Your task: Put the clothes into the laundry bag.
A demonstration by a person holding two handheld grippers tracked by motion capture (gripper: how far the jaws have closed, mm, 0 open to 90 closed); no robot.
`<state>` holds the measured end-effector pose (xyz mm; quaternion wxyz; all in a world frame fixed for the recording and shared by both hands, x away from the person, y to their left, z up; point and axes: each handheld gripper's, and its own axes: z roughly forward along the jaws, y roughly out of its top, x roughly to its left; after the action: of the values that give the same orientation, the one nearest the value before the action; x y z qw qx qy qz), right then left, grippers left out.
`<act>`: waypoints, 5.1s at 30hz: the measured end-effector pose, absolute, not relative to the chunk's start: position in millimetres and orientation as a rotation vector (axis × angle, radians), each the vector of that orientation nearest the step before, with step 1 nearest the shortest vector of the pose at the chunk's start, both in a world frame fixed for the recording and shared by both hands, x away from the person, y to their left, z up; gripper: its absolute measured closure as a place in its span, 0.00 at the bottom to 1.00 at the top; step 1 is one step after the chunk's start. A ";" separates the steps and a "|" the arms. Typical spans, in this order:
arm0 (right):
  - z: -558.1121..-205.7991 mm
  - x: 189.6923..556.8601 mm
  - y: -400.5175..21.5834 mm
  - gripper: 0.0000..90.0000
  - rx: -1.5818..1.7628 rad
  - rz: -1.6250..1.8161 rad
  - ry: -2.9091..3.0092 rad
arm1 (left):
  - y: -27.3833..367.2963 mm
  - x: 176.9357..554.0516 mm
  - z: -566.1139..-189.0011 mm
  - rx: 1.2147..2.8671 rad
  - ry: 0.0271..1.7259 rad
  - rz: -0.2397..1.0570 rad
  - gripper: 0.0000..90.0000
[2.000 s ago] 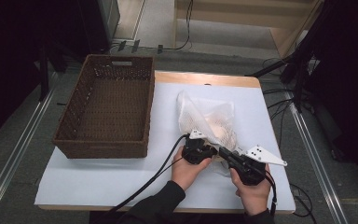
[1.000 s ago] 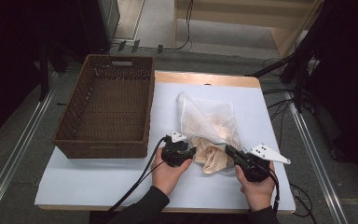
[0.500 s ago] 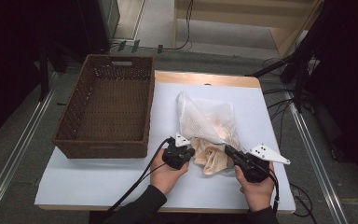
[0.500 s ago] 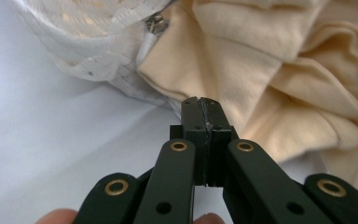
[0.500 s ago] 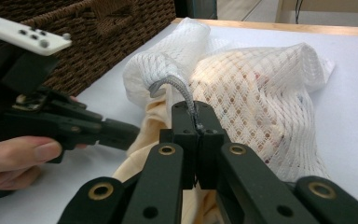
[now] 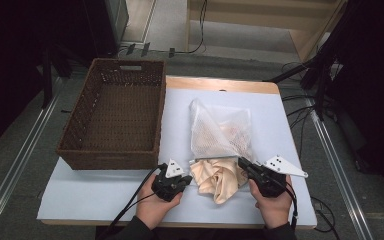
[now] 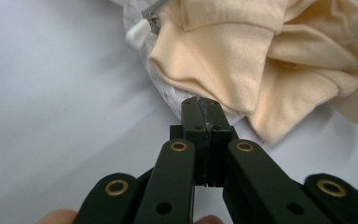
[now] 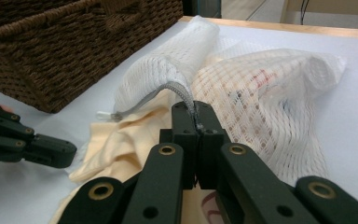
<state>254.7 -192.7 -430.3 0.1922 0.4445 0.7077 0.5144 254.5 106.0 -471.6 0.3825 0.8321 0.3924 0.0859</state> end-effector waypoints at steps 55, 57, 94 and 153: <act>-422.0 249.4 -193.6 1.00 1.246 1.504 1.962 | 12.0 306.0 -452.7 1.950 0.894 0.125 0.49; -421.2 250.2 -195.3 1.00 1.251 1.505 1.956 | 22.7 296.3 -450.1 1.945 0.869 0.122 0.46; -431.7 254.7 -193.8 1.00 1.312 1.476 1.953 | 26.1 319.7 -458.1 1.923 1.021 0.156 0.49; -449.5 261.5 -203.1 1.00 1.364 1.435 1.984 | 67.2 275.7 -475.9 2.117 1.063 0.408 0.43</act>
<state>261.5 -203.1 -449.5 0.1685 0.4798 0.6977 0.5046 275.7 67.2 -475.9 0.3607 0.8214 0.4124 0.1583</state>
